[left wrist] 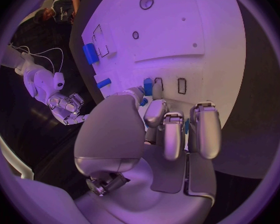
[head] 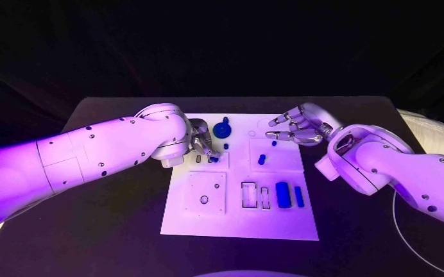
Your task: Assemble the parts on the task board
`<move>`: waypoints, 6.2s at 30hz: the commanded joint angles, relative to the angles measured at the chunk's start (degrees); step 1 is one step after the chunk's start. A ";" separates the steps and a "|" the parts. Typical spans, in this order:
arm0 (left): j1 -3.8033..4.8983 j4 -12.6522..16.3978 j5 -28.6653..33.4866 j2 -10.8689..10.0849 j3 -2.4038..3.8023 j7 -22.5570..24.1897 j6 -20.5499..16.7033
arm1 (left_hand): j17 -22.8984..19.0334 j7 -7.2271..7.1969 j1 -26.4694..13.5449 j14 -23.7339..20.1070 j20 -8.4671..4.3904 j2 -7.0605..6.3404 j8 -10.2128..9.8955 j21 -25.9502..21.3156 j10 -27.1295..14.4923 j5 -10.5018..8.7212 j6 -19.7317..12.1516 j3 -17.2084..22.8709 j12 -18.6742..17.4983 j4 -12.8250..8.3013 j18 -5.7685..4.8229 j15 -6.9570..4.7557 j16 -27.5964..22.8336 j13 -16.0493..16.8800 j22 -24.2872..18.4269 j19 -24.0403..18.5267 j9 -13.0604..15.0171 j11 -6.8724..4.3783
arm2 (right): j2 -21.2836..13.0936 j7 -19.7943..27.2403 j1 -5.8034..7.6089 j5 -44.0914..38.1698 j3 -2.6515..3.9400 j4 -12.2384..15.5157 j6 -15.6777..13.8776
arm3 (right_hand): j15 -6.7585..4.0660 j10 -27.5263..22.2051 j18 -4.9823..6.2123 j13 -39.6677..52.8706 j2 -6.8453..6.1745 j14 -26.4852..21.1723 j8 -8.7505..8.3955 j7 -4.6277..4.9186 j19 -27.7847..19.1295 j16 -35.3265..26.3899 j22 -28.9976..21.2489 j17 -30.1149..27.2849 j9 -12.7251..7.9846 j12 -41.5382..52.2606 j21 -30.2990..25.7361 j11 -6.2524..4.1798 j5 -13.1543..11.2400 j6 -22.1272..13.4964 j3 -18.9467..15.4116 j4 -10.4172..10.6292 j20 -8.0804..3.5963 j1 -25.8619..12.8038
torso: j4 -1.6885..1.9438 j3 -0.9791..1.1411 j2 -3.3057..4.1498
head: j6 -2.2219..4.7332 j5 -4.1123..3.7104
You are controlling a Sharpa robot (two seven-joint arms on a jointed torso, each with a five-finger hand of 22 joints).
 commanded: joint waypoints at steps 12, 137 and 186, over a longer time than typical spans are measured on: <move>-0.02 1.99 1.57 -2.16 0.01 0.47 -5.39 | 15.06 -0.01 -4.15 6.03 0.49 -1.34 0.92 -0.08 0.69 -0.52 -0.22 14.85 0.01 -12.66 -1.03 0.11 0.17 0.01 5.59 0.78 1.25 0.14 | 0.33 0.42 -0.15 0.30 0.00 -0.31 0.48 | 0.08 -0.52 0.76 -0.22 0.70 2.81 0.25 -0.09 -0.62 -0.34 1.17 -0.18 0.06 -0.35 -0.50 -0.07 0.44 0.33 -0.35 -0.08 0.03 0.11 | 0.15 0.03 -0.07 | -0.15 0.85; -1.77 0.99 -4.92 -1.83 -0.52 0.21 -3.01 | 15.06 -1.84 -17.24 6.03 -0.35 -0.09 0.45 1.71 4.51 -1.14 6.45 -10.77 4.02 -4.82 -1.77 -0.79 0.17 4.42 8.86 2.60 -1.09 -1.20 | -0.31 1.26 -0.59 1.35 0.03 0.28 0.94 | 0.08 -1.51 1.44 -1.63 1.15 2.24 0.12 -0.06 -2.60 -2.14 -1.76 -2.86 0.01 -2.13 -2.21 -0.02 0.22 0.05 -1.88 1.29 -0.02 -1.11 | -0.14 -0.02 0.00 | -1.41 1.56; 7.70 -20.01 0.19 4.52 0.70 5.45 9.85 | 15.06 0.90 -11.09 6.03 1.46 3.91 -4.07 -4.90 -3.54 -6.54 2.07 -28.28 -7.57 -2.76 -0.07 1.06 0.17 -7.95 3.40 -0.67 -4.82 1.20 | 1.28 2.50 -0.92 2.37 0.02 -1.81 -2.74 | 0.04 -2.67 1.80 -3.40 1.71 1.91 0.10 -0.04 -3.68 -3.48 -3.48 -4.46 0.01 -4.35 -3.41 -0.05 0.85 -0.12 -2.49 1.35 -0.05 -0.14 | -0.15 -0.09 0.19 | -0.20 2.67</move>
